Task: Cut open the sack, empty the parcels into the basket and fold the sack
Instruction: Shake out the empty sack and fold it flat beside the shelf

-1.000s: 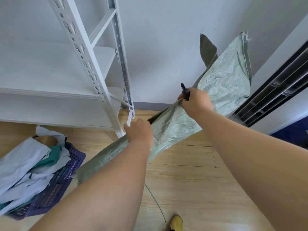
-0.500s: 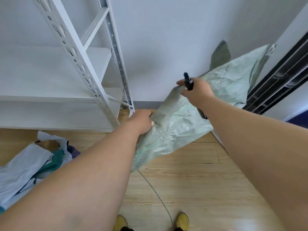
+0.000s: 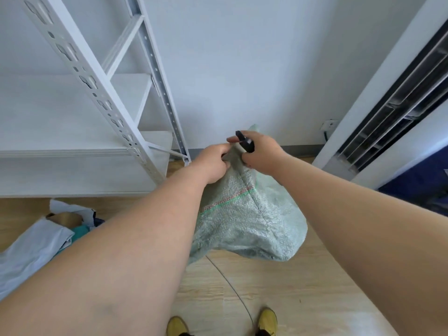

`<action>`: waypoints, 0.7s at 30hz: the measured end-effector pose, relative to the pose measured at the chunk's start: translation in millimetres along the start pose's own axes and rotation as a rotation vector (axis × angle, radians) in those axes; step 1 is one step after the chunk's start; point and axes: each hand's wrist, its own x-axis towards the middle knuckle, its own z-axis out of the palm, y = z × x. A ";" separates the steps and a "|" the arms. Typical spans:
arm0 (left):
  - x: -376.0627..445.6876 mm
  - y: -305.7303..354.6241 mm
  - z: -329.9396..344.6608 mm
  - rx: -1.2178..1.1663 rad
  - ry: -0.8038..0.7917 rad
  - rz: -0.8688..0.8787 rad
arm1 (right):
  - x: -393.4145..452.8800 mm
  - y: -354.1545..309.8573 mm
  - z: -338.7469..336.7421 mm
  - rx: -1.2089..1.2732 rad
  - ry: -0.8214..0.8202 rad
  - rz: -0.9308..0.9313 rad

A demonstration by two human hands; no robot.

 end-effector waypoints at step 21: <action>26.1 16.2 -64.5 -0.660 0.625 -0.386 | -65.9 61.4 12.0 0.298 0.220 0.830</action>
